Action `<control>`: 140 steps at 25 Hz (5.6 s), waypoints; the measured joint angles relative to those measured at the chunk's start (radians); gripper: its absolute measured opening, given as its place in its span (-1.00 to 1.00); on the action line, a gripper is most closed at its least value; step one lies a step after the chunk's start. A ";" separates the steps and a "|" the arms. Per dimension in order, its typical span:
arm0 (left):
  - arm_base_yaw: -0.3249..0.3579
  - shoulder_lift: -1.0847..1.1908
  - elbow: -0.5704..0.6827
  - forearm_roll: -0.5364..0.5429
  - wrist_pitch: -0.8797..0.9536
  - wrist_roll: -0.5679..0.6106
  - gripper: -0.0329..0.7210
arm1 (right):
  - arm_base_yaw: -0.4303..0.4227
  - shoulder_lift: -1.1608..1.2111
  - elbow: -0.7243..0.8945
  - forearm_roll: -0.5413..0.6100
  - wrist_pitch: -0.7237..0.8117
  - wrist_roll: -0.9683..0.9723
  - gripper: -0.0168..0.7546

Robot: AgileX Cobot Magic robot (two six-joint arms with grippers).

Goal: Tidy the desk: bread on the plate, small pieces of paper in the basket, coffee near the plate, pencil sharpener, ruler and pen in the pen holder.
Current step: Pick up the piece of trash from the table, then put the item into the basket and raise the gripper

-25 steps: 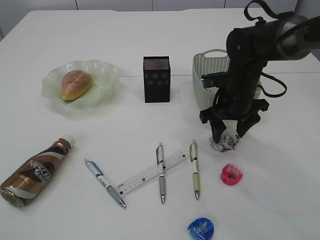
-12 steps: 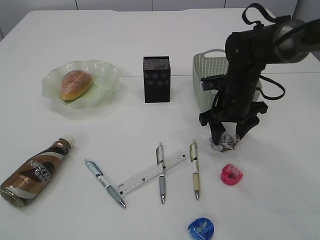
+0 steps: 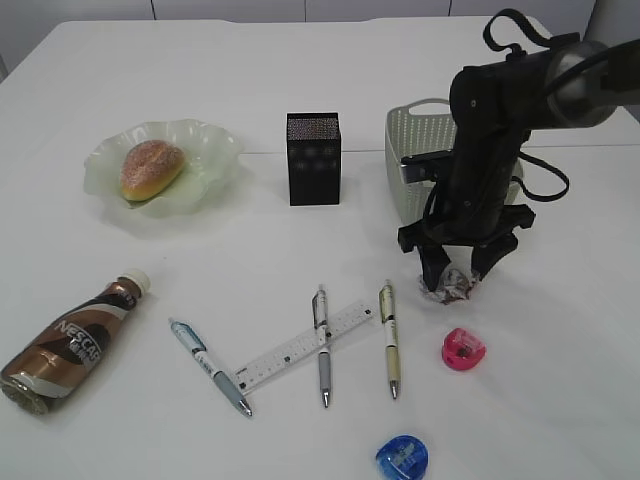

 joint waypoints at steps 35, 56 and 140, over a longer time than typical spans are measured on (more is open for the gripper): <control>0.000 0.000 0.000 0.000 0.000 -0.004 0.43 | 0.000 0.028 0.000 0.008 0.014 0.004 0.36; 0.000 0.000 0.000 0.000 0.000 -0.004 0.43 | 0.000 0.028 0.000 0.008 0.027 0.006 -0.64; 0.000 0.000 0.000 -0.029 0.000 -0.006 0.43 | -0.096 -0.058 -0.573 0.051 0.185 0.120 0.31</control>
